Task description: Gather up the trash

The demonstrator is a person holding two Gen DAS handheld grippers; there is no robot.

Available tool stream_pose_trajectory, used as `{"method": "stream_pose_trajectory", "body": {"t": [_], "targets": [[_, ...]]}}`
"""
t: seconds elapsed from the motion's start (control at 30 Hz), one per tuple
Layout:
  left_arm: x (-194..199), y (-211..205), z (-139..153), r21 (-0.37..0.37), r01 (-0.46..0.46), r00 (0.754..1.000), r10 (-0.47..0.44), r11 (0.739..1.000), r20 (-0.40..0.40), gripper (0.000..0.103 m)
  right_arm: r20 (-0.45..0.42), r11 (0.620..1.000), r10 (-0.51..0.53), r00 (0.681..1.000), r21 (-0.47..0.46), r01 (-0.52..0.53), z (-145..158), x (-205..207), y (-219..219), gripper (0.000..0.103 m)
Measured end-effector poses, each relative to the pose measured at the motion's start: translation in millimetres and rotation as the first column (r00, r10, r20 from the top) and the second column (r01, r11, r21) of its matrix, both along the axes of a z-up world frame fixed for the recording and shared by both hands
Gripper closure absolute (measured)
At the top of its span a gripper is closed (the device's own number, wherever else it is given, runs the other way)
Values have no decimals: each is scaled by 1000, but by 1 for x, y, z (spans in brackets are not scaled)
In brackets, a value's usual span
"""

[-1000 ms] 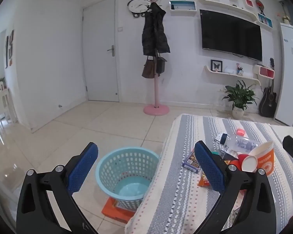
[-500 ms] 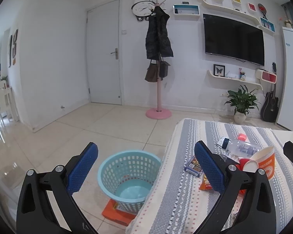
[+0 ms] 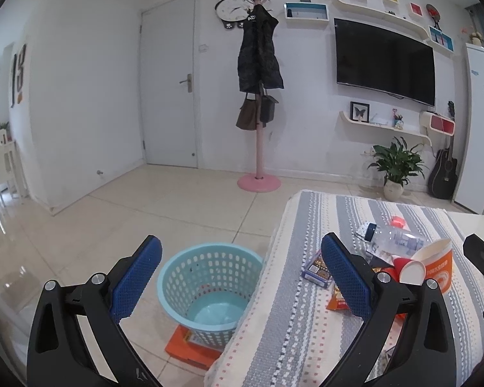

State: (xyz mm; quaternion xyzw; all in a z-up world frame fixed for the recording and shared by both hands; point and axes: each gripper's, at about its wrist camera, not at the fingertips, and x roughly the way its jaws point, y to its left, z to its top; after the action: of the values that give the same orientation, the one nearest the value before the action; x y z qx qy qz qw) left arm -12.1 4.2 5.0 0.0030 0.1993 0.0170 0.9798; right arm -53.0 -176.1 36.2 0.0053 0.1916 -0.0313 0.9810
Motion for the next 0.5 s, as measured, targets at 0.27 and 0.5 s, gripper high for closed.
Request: {"method": "stream_pose_trajectory", "body": {"t": [0.27, 0.5], "targets": [[0, -1, -2, 8, 1, 1000, -1, 1000, 3, 7, 0, 1000, 0, 1000, 10, 0, 0, 1, -1, 7], [2, -2, -3, 10, -8, 1000, 8, 1000, -6, 7, -6, 1000, -6, 1000, 20, 6, -3, 1, -6, 7]]}}
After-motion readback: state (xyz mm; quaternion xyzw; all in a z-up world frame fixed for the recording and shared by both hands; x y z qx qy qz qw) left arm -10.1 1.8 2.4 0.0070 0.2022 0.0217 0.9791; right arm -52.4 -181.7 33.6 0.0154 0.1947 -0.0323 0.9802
